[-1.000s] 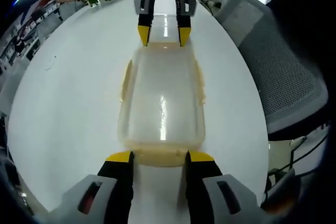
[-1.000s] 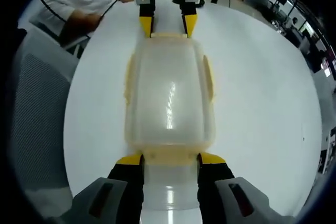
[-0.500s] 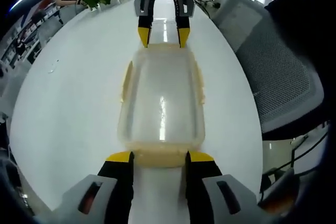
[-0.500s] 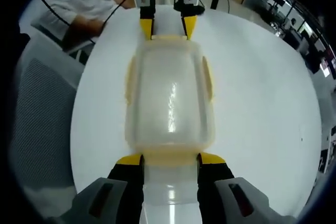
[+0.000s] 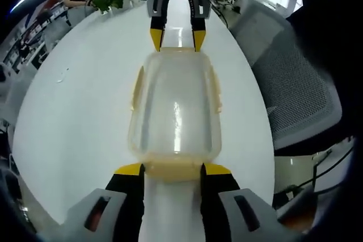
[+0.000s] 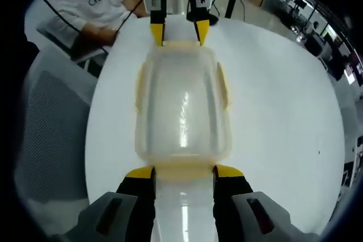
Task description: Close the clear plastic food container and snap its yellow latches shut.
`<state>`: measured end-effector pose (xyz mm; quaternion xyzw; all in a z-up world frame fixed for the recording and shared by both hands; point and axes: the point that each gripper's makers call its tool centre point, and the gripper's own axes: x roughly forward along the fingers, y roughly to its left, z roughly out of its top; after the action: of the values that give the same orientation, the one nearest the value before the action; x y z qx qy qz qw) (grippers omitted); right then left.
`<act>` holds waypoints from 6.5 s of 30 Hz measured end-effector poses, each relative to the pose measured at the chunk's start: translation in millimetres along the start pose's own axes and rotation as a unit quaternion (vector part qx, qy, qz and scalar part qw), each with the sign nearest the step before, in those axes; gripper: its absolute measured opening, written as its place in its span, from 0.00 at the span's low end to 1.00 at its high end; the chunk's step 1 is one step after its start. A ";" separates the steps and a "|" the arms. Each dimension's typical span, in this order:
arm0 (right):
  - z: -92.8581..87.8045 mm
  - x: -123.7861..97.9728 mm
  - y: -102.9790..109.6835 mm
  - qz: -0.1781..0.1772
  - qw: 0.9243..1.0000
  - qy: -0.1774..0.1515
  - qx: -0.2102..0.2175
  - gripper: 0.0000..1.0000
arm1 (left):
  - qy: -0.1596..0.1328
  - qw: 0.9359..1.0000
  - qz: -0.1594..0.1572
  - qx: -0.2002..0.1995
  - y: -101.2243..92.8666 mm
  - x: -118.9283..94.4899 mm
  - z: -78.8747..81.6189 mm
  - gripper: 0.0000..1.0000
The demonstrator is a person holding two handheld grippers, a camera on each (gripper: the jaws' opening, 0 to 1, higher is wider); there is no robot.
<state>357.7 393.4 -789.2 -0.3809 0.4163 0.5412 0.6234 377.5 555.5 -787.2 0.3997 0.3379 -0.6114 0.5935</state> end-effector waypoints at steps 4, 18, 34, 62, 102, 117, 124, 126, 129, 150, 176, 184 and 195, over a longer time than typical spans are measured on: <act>0.2 -4.6 -3.9 0.002 1.000 -0.001 -0.002 0.38 | -0.002 1.000 0.000 -0.006 2.4 -2.6 3.8 0.37; -7.6 -18.7 -1.8 0.007 1.000 0.005 0.003 0.38 | -0.009 1.000 -0.003 -0.001 3.6 -7.3 19.9 0.37; -29.2 -39.7 -1.2 0.011 1.000 0.007 0.002 0.38 | -0.013 1.000 -0.002 -0.002 -1.0 -5.9 51.3 0.37; -108.4 -70.0 -3.6 0.022 1.000 0.006 -0.010 0.38 | -0.006 1.000 -0.008 -0.019 -6.2 35.1 124.3 0.37; -186.4 -91.1 -6.4 0.015 1.000 0.002 -0.003 0.38 | 0.000 1.000 -0.006 -0.013 -4.8 81.0 190.5 0.37; -196.8 -91.5 -2.2 -0.001 1.000 -0.004 -0.010 0.38 | 0.012 1.000 -0.003 0.003 -7.5 86.4 201.0 0.37; -201.8 -86.7 -3.5 -0.002 1.000 0.000 -0.016 0.38 | 0.016 1.000 -0.001 -0.002 -9.5 87.7 203.0 0.37; -201.6 -86.3 -4.6 -0.005 1.000 -0.004 -0.015 0.38 | 0.017 1.000 0.002 -0.003 -9.3 88.5 202.6 0.38; -202.2 -85.8 -6.4 -0.004 1.000 -0.009 -0.014 0.38 | 0.018 1.000 0.005 -0.006 -9.5 88.8 202.4 0.38; -205.8 -88.3 -5.0 -0.003 1.000 -0.008 -0.022 0.38 | 0.028 1.000 0.014 -0.005 -15.3 92.5 205.9 0.38; -210.4 -85.4 -3.2 0.002 1.000 -0.020 -0.006 0.39 | 0.020 1.000 0.006 -0.016 -16.1 95.8 207.7 0.38; -209.9 -84.5 -3.3 0.000 0.999 -0.033 -0.003 0.38 | 0.007 1.000 0.006 -0.022 -18.3 95.1 207.8 0.38; -210.9 -84.9 -2.4 0.005 1.000 -0.027 -0.007 0.39 | 0.006 0.999 -0.003 -0.033 -17.4 95.6 206.5 0.39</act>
<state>331.8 167.6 -786.6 -0.3680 0.3977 0.5573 0.6292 344.3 329.9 -780.0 0.3824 0.3622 -0.5994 0.6027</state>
